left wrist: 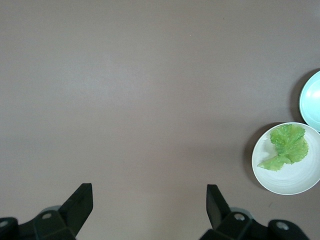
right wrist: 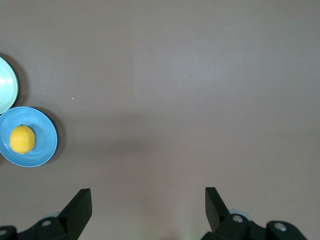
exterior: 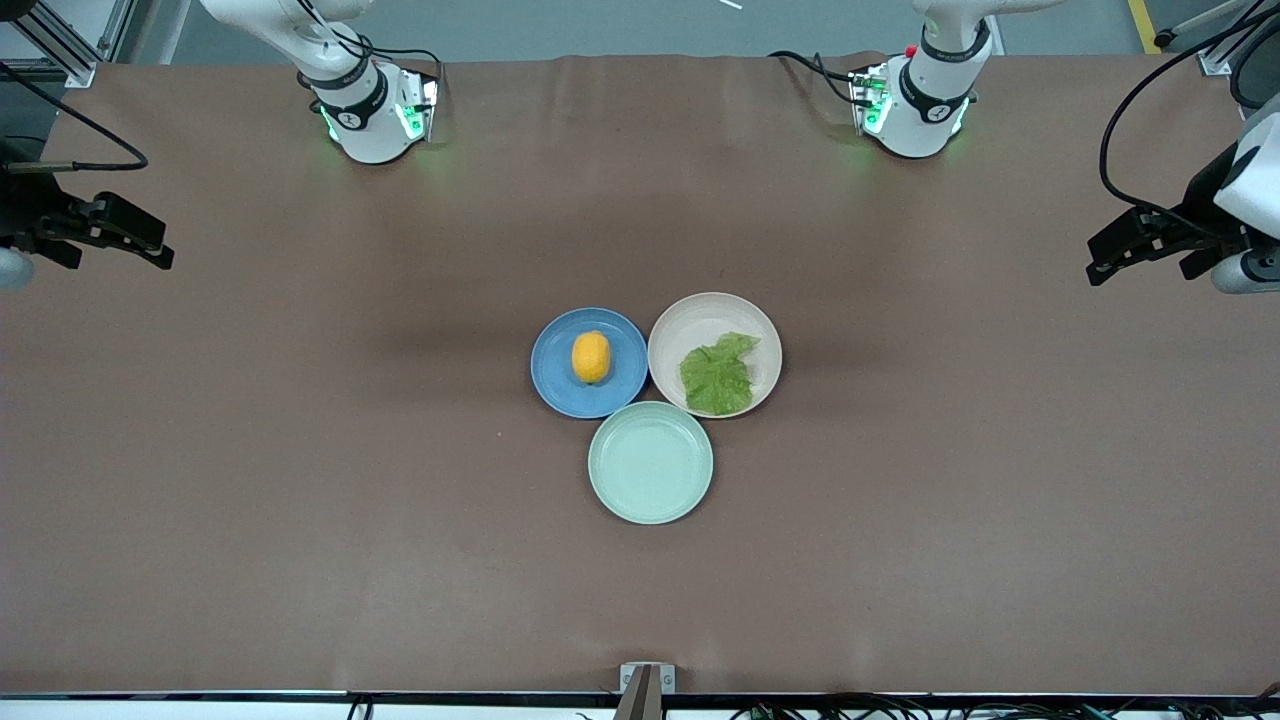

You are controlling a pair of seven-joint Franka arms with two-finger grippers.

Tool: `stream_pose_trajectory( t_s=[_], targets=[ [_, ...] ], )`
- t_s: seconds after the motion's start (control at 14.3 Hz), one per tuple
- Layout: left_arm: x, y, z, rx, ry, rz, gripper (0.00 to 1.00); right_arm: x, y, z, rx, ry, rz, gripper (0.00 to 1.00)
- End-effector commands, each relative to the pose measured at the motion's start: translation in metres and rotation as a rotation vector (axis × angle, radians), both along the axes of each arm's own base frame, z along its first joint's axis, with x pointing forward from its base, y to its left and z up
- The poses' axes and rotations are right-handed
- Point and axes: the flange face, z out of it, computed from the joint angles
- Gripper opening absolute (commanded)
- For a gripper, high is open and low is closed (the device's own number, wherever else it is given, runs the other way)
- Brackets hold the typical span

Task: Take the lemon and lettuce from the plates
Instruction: 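Move both grippers from rest toward the plates in the middle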

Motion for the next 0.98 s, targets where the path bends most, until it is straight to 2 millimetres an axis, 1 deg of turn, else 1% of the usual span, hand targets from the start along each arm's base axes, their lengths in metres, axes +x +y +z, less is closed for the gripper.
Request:
stream_pose_trajectory(
  t_s=[0.0,0.21,0.28,0.35,0.42,0.49,0.56,0.63,0.7,0.77,0.84,0.91],
  targets=[
    [0.0,0.002,0.005,0.0,0.0,-0.009,1.0,-0.002,-0.003,0.009,-0.009,-0.007,0.017,1.0],
    [0.002,0.002,0.004,-0.007,0.0,-0.009,1.0,-0.003,-0.004,0.01,-0.004,-0.008,0.061,1.0],
    [0.008,0.003,0.002,-0.01,0.003,-0.009,1.0,-0.003,-0.005,0.01,-0.001,-0.008,0.06,1.0],
    [0.011,-0.001,-0.003,-0.017,0.014,-0.014,1.0,-0.003,-0.005,0.011,-0.001,-0.009,0.06,1.0],
    [0.014,-0.012,-0.014,-0.02,0.034,-0.02,1.0,-0.003,-0.005,0.011,-0.001,-0.009,0.06,1.0],
    [0.019,-0.023,-0.03,-0.023,0.062,-0.035,1.0,-0.003,-0.005,0.011,-0.001,-0.009,0.06,1.0],
    [0.025,-0.038,-0.052,-0.028,0.097,-0.047,1.0,-0.003,-0.005,0.011,-0.001,-0.009,0.06,1.0],
    [0.034,-0.047,-0.074,-0.047,0.129,-0.038,1.0,-0.003,-0.005,0.011,-0.001,-0.009,0.06,1.0],
    [0.039,-0.06,-0.089,-0.072,0.139,-0.02,1.0,-0.003,-0.004,0.011,-0.004,-0.009,0.061,1.0],
    [0.043,-0.082,-0.103,-0.082,0.148,0.011,1.0,-0.003,-0.003,0.011,-0.01,-0.009,0.059,1.0],
    [0.047,-0.103,-0.122,-0.08,0.17,0.066,1.0,-0.003,0.001,0.008,-0.01,0.0,0.062,1.0],
    [0.048,-0.125,-0.138,-0.078,0.176,0.132,1.0,-0.004,0.01,0.006,-0.003,0.009,0.072,1.0]
  ],
)
